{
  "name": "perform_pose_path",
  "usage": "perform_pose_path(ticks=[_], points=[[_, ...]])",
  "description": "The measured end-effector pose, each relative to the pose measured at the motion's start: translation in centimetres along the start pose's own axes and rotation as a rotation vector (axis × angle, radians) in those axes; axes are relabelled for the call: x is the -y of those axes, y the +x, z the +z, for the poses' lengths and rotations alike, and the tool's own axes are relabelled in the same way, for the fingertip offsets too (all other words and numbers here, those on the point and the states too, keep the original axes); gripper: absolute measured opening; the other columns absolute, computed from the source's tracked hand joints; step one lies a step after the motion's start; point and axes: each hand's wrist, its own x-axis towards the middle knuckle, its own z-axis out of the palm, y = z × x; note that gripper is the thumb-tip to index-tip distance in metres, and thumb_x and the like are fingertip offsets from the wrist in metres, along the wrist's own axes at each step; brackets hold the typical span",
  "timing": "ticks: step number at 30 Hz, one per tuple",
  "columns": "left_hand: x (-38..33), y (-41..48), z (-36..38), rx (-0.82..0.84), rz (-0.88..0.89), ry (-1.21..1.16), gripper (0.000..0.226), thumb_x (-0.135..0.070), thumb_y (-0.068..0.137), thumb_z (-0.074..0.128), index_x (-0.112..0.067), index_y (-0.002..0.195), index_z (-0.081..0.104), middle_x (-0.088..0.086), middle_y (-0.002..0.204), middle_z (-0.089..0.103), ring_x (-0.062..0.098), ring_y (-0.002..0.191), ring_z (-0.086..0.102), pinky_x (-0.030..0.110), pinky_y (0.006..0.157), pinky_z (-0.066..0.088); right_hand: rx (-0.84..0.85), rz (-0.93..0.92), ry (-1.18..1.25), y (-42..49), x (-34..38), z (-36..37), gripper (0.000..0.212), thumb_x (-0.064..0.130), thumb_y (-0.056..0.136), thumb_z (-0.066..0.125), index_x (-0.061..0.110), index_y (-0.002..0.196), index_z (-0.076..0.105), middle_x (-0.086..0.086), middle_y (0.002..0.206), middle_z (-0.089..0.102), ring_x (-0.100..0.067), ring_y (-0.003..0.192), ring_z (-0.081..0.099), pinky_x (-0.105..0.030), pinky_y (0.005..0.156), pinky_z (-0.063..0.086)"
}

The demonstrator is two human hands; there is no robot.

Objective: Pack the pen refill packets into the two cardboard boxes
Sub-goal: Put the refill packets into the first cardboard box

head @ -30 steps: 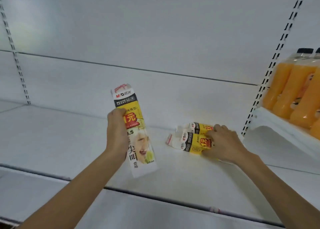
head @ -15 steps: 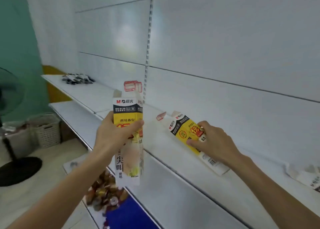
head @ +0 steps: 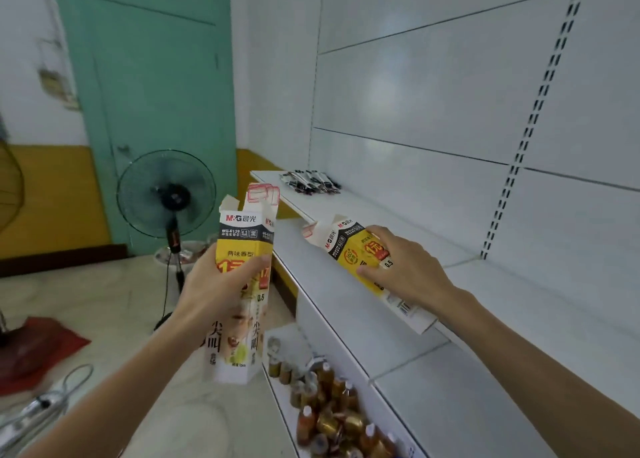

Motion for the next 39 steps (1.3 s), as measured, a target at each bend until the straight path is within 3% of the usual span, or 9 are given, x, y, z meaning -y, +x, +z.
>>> perform_pose_path(ticks=[8, 16, 21, 25, 28, 32, 36, 39], points=[[3.8, 12.0, -5.5, 0.012, -0.017, -0.003, 0.030, -0.037, 0.072, 0.068, -0.023, 0.097, 0.057, 0.001, 0.089, 0.068, 0.020, 0.085, 0.064, 0.039, 0.081, 0.043, -0.035, 0.018, 0.002, 12.8, 3.8, 6.6, 0.062, 0.053, 0.082, 0.058, 0.035, 0.136, 0.032, 0.003, 0.116, 0.059, -0.022, 0.108, 0.055, -0.034, 0.082, 0.040], [6.4, 25.7, -4.1, 0.061, -0.001, 0.002, 0.028, -0.041, 0.072, 0.068, -0.024, 0.093, 0.061, 0.000, 0.086, 0.070, 0.021, 0.083, 0.066, 0.046, 0.088, 0.045, -0.069, 0.098, -0.085, 26.3, 0.7, 9.7, 0.062, 0.053, 0.085, 0.052, 0.033, 0.139, 0.030, 0.001, 0.124, 0.057, -0.024, 0.112, 0.053, -0.037, 0.088, 0.043], [6.7, 36.4, -2.2, 0.112, 0.029, 0.010, 0.027, -0.039, 0.075, 0.066, -0.019, 0.094, 0.061, 0.002, 0.079, 0.071, 0.023, 0.075, 0.068, 0.038, 0.075, 0.049, -0.076, 0.274, -0.068, 35.4, -3.9, 11.0, 0.060, 0.049, 0.084, 0.056, 0.032, 0.136, 0.033, -0.002, 0.117, 0.060, -0.026, 0.105, 0.057, -0.036, 0.086, 0.043], [6.8, 44.5, -1.0, 0.106, 0.064, -0.029, 0.027, -0.038, 0.076, 0.065, -0.019, 0.094, 0.059, 0.002, 0.079, 0.070, 0.023, 0.072, 0.067, 0.031, 0.065, 0.046, -0.085, 0.418, -0.081, 41.5, -7.1, 11.8, 0.058, 0.046, 0.082, 0.057, 0.032, 0.134, 0.035, 0.000, 0.101, 0.056, -0.024, 0.089, 0.054, -0.031, 0.076, 0.040], [8.2, 49.8, -0.4, 0.131, 0.060, -0.035, 0.030, -0.041, 0.075, 0.065, -0.022, 0.097, 0.056, 0.000, 0.081, 0.070, 0.020, 0.070, 0.067, 0.030, 0.063, 0.045, -0.098, 0.492, -0.121, 44.9, -9.0, 13.2, 0.057, 0.044, 0.082, 0.058, 0.031, 0.134, 0.036, -0.004, 0.108, 0.059, -0.027, 0.097, 0.057, -0.033, 0.079, 0.043], [9.9, 57.1, 0.5, 0.225, 0.061, -0.046, 0.034, -0.038, 0.074, 0.067, -0.022, 0.101, 0.054, 0.001, 0.084, 0.069, 0.020, 0.073, 0.067, 0.037, 0.072, 0.048, -0.032, 0.612, -0.203, 48.3, -11.1, 14.7, 0.057, 0.041, 0.084, 0.056, 0.030, 0.135, 0.036, -0.005, 0.120, 0.056, -0.028, 0.109, 0.053, -0.035, 0.086, 0.043], [10.4, 64.5, 0.7, 0.364, 0.105, -0.042, 0.041, -0.041, 0.067, 0.067, -0.022, 0.101, 0.053, 0.001, 0.087, 0.069, 0.022, 0.076, 0.067, 0.040, 0.074, 0.047, 0.092, 0.851, -0.408, 50.6, -12.2, 16.3, 0.057, 0.047, 0.078, 0.051, 0.027, 0.131, 0.044, -0.008, 0.126, 0.052, -0.031, 0.118, 0.046, -0.045, 0.100, 0.038], [10.1, 69.6, 0.4, 0.457, 0.124, -0.080, 0.043, -0.040, 0.065, 0.067, -0.023, 0.101, 0.054, 0.001, 0.089, 0.070, 0.023, 0.080, 0.067, 0.045, 0.078, 0.047, 0.031, 0.795, -0.699, 53.6, -9.4, 17.4, 0.055, 0.043, 0.087, 0.050, 0.020, 0.135, 0.038, -0.011, 0.136, 0.042, -0.032, 0.127, 0.034, -0.047, 0.099, 0.034]])
